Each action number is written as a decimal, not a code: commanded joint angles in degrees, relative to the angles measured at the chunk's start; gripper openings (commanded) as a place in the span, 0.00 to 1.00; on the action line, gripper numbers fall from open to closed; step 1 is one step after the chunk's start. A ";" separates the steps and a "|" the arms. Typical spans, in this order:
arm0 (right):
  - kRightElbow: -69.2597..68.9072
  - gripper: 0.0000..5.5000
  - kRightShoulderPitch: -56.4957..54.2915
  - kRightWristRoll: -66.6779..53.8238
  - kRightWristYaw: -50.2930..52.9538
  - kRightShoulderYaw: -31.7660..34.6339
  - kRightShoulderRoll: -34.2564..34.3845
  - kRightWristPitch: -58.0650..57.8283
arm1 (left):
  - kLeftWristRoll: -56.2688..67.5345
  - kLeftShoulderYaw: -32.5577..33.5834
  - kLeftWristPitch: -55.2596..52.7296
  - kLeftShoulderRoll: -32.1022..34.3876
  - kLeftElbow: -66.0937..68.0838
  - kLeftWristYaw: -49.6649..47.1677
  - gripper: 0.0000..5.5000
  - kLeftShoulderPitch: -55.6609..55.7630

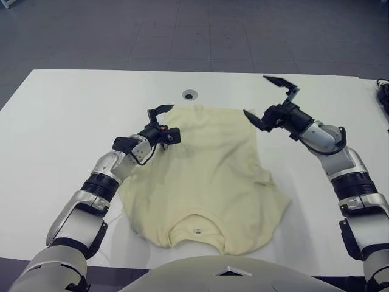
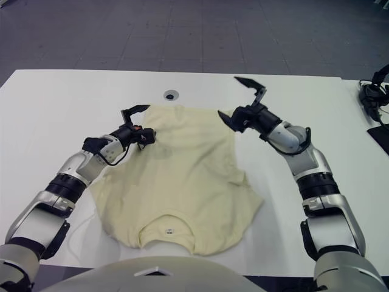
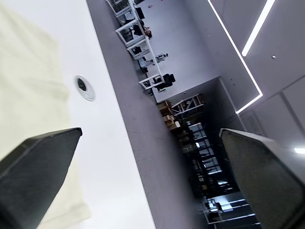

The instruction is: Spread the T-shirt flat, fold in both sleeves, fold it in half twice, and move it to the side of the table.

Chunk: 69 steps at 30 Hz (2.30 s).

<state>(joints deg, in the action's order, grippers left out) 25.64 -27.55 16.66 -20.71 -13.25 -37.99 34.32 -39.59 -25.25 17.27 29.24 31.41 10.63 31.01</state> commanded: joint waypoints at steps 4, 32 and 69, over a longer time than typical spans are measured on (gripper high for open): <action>-7.91 0.98 5.36 -1.39 -15.56 -5.63 -0.85 -7.40 | 1.67 2.47 0.63 -0.96 -2.93 -3.78 0.98 -0.66; -17.41 0.98 14.22 -18.32 -7.79 7.32 -4.61 -0.29 | 16.60 20.78 -8.21 8.09 -56.72 13.23 0.98 -45.99; -29.93 0.98 27.02 -28.86 -10.74 17.82 3.32 -10.30 | 96.98 33.22 -42.95 -26.58 -61.90 -14.58 0.43 -70.34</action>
<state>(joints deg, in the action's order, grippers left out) -3.77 -0.26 -12.85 -30.87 4.01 -34.99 24.50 58.18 9.22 -22.93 2.78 -32.40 -3.09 -37.43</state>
